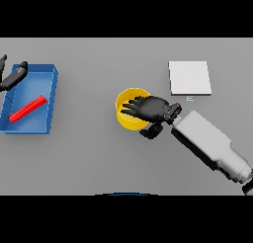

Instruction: Pick up the red beaker and tilt it to pour out 1 green nut into yellow bowl. Pick up the yellow bowl and place it on the metallic measuring scale.

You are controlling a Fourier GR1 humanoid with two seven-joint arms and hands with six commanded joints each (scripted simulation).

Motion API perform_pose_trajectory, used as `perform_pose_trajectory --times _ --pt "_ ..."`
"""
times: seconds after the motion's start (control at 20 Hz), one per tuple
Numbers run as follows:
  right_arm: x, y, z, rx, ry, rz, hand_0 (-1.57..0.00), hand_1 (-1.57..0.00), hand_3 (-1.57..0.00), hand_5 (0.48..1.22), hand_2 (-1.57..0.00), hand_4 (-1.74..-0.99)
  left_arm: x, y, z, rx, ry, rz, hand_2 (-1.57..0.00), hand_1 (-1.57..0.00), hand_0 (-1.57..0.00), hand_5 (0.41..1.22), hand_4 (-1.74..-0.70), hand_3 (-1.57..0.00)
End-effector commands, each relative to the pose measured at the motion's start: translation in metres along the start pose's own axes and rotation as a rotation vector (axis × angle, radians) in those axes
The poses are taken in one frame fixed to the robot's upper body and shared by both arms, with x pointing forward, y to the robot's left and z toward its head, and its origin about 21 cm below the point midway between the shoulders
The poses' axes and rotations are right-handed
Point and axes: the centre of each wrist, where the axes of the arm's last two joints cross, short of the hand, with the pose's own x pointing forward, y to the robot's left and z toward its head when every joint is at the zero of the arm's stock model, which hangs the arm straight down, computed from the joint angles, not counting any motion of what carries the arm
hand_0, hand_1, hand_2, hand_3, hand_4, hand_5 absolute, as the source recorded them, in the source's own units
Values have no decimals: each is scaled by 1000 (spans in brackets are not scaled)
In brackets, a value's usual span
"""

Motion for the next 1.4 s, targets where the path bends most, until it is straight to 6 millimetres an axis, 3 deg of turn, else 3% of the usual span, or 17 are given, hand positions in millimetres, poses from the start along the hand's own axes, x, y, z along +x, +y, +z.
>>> perform_pose_trajectory --times 0.0,0.3,0.4,0.45,0.55,0.65,0.75,0.95,1.15,1.35 --pt "1 0 -1 15 -10 2 1 1 1 735 1 -1275 -1 -1 1 -1 0 -3 1 1 1 684 -717 1" --pt "-1 1 -11 48 27 -50 -3 -16 -43 810 -19 -1336 0 1 2 -1 -3 0 1 1 1 686 -713 1" --pt "-2 -2 -10 58 27 -48 -287 -236 -173 873 -176 -1387 -2 1 2 -1 -4 3 1 1 1 691 -714 1" --pt "0 1 -8 67 17 -39 -544 -473 -262 943 -310 -1420 -4 5 2 0 -2 6 1 1 1 692 -716 1" --pt "0 -1 -10 65 23 -29 -914 -869 -456 1043 -695 -1512 -4 4 2 4 -6 7 1 1 1 692 -719 1" --pt "-6 1 -6 56 -13 -43 -1150 -1121 -716 1107 -1010 -1586 -2 1 1 -3 -10 1 1 1 1 696 -722 1" --pt "-3 1 -9 40 -9 -34 -1302 -1283 -941 1148 -1164 -1640 -3 2 0 1 -7 5 1 1 1 699 -725 1" --pt "-3 2 -6 20 -16 -21 -1461 -1453 -1218 1191 -1264 -1699 1 8 1 -2 -9 -9 1 1 1 697 -719 1" --pt "-9 -4 1 5 -16 -49 -1526 -1523 -1311 1209 -1319 -1724 -1 -1 1 -15 -6 -1 1 1 1 694 -716 1" --pt "-12 -16 14 -24 7 -82 -1553 -1551 -1317 1216 -1344 -1734 -4 3 3 -7 4 0 1 1 1 694 -723 1"
